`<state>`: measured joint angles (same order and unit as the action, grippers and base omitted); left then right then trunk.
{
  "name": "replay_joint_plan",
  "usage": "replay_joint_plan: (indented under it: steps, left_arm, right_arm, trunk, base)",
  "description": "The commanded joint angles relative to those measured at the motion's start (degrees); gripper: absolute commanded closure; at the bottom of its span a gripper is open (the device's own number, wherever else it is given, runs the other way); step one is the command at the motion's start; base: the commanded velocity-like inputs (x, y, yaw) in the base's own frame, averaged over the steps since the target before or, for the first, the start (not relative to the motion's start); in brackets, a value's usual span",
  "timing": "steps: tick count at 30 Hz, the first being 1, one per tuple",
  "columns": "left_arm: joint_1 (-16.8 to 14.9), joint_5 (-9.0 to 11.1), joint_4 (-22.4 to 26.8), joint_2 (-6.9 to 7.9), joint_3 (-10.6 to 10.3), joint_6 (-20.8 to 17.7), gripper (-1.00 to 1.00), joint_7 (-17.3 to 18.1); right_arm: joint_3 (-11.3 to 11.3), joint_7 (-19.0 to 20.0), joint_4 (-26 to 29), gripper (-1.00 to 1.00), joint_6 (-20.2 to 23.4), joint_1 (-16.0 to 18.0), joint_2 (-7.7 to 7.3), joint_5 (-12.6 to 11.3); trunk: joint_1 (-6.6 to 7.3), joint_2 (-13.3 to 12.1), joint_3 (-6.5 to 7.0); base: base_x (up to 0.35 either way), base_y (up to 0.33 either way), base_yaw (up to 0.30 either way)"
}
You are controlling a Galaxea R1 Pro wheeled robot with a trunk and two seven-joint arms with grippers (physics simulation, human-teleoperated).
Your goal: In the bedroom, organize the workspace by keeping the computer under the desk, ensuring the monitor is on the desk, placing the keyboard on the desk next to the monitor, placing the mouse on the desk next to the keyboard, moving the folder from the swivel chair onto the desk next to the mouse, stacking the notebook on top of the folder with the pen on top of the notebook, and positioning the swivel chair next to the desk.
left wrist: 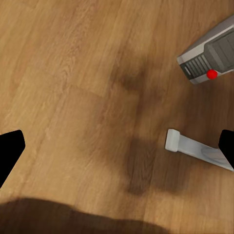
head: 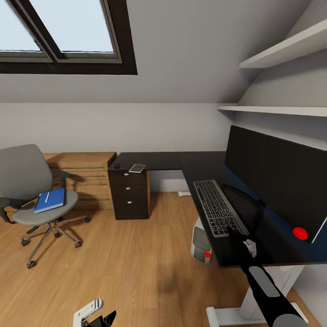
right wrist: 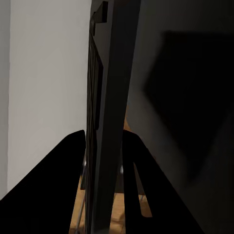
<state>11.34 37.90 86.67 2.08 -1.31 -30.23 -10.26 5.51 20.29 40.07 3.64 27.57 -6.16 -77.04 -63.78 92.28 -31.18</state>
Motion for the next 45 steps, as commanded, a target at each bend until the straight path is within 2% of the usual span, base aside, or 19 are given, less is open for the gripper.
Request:
replay_joint_plan:
  steps: [1, 27, 32, 33, 45]
  left_arm:
    - [0.0, 0.6, -0.04, 0.07, -0.1, -0.1, -1.0, -0.51]
    - [0.0, 0.59, -0.45, 0.08, -0.18, -0.1, -1.0, -0.5]
    - [0.0, 0.59, -0.45, 0.05, -0.18, -0.1, -1.0, -0.49]
    - [0.01, 0.59, -0.45, 0.04, -0.18, -0.1, -1.0, -0.48]
    - [0.0, 0.59, -0.45, 0.03, -0.18, -0.1, -1.0, -0.46]
  right_arm:
    - [0.07, 0.31, -0.05, 1.0, 0.4, 0.03, 0.01, -0.65]
    - [0.03, 0.15, -0.08, 1.0, 0.48, 0.03, 0.01, -0.49]
    - [0.0, -1.53, -0.04, 1.0, 0.62, 0.03, 0.01, -0.47]
    - [0.01, -1.99, -0.03, -1.0, 0.63, 0.03, 0.01, -0.47]
    - [0.03, -2.71, 0.0, -1.0, 0.58, 0.03, 0.01, -0.48]
  trunk:
    - [0.0, 0.03, -0.05]
    - [0.0, 0.03, -0.05]
    - [0.0, 0.03, -0.05]
    - [0.0, 0.03, -0.05]
    - [0.0, 0.03, -0.05]
  base:
    - [0.015, -0.077, 0.0]
    - [0.025, -0.011, 0.0]
    - [0.0, 0.0, 0.0]
    - [0.0, 0.0, 0.0]
    - [0.0, 0.0, 0.0]
